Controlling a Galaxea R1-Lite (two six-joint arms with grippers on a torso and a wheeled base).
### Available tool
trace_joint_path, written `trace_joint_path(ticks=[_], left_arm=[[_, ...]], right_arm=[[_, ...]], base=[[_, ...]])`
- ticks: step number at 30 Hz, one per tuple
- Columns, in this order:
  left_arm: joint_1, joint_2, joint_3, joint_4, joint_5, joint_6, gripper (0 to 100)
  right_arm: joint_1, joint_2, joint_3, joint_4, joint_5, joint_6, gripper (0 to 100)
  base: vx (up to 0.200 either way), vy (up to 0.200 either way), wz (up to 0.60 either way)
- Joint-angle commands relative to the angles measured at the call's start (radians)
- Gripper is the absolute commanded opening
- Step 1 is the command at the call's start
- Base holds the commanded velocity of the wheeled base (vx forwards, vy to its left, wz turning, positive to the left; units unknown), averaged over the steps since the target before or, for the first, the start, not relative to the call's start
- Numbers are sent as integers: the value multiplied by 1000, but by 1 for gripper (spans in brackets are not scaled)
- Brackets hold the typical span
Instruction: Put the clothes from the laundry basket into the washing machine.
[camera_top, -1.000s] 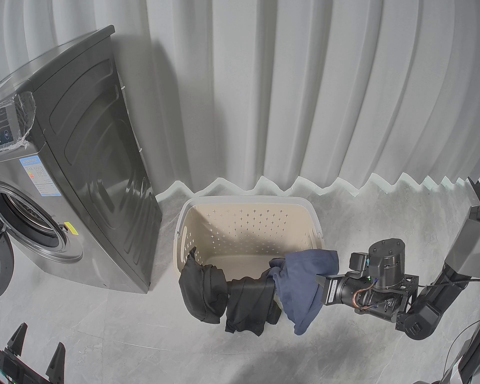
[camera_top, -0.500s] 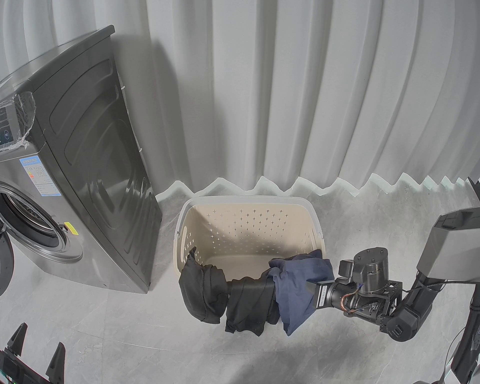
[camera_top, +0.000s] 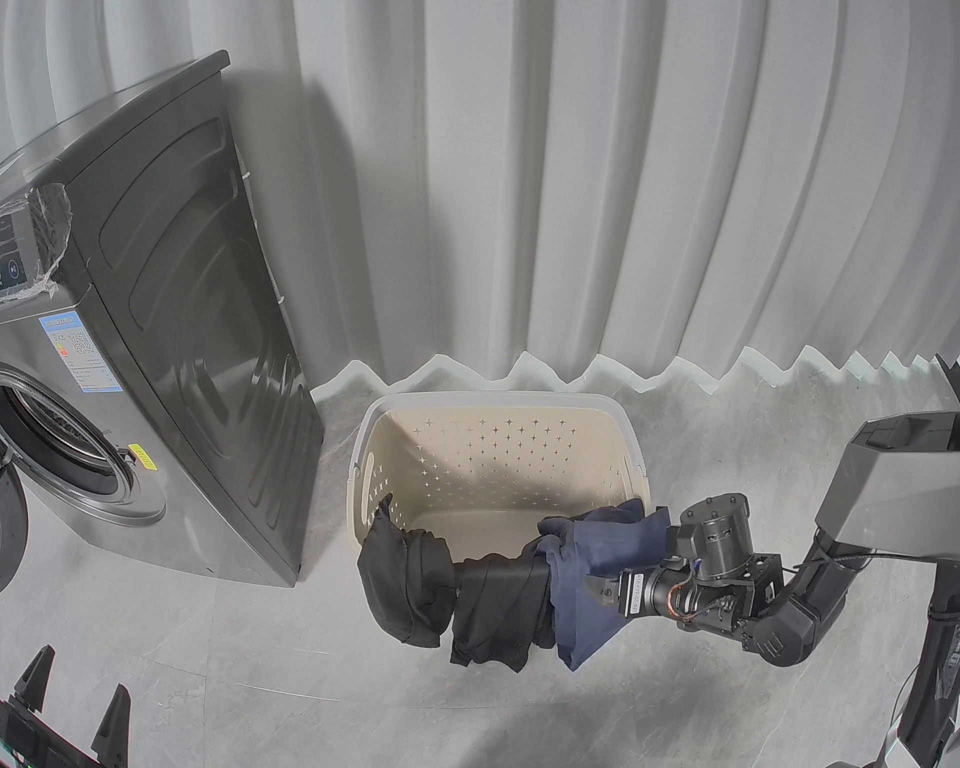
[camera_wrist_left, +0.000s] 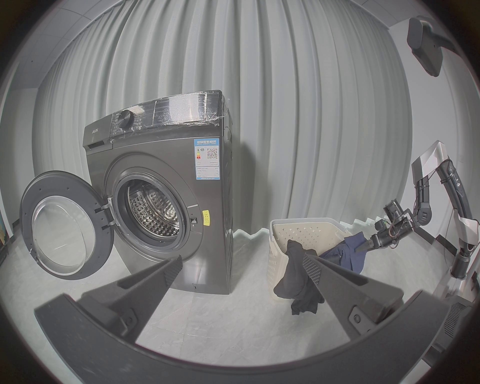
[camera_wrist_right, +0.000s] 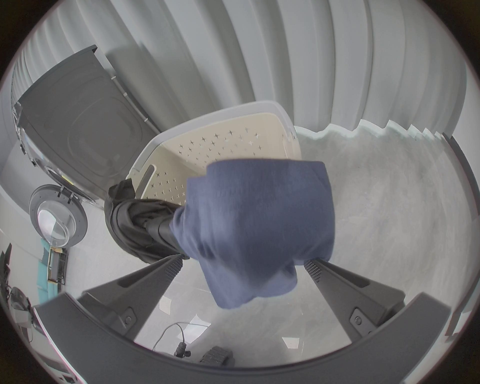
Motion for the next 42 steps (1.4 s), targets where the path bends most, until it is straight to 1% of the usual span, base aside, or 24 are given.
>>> trace_joint_path(ticks=[1,7,11,12,23,27,32,33,35,38,42], left_arm=[[0,-18,18,1,0,0,100],[0,-18,18,1,0,0,100],[0,-18,18,1,0,0,100],[0,-18,18,1,0,0,100],[0,-18,18,1,0,-2,100],[0,-18,18,1,0,-2,100],[0,-18,18,1,0,-2,100],[0,-18,18,1,0,-2,100],[0,-18,18,1,0,-2,100],[0,-18,18,1,0,-2,100],[0,-18,18,1,0,-2,100]], right_arm=[[-8,32,-85,42,1,3,100],[2,56,-128,52,1,6,100],[6,76,-139,42,1,6,100],[6,78,-139,42,1,6,0],[7,76,-139,37,2,12,0],[12,64,-125,6,2,12,0],[38,-46,-70,-21,2,12,0],[55,-100,-47,-23,1,14,0],[78,-161,-21,-23,-18,14,0],[118,-247,10,-23,-58,15,0],[177,-353,56,-24,-87,20,0]], base=[[0,0,0],[0,0,0],[0,0,0],[0,0,0],[0,0,0],[0,0,0],[0,0,0],[0,0,0],[0,0,0],[0,0,0],[0,0,0]])
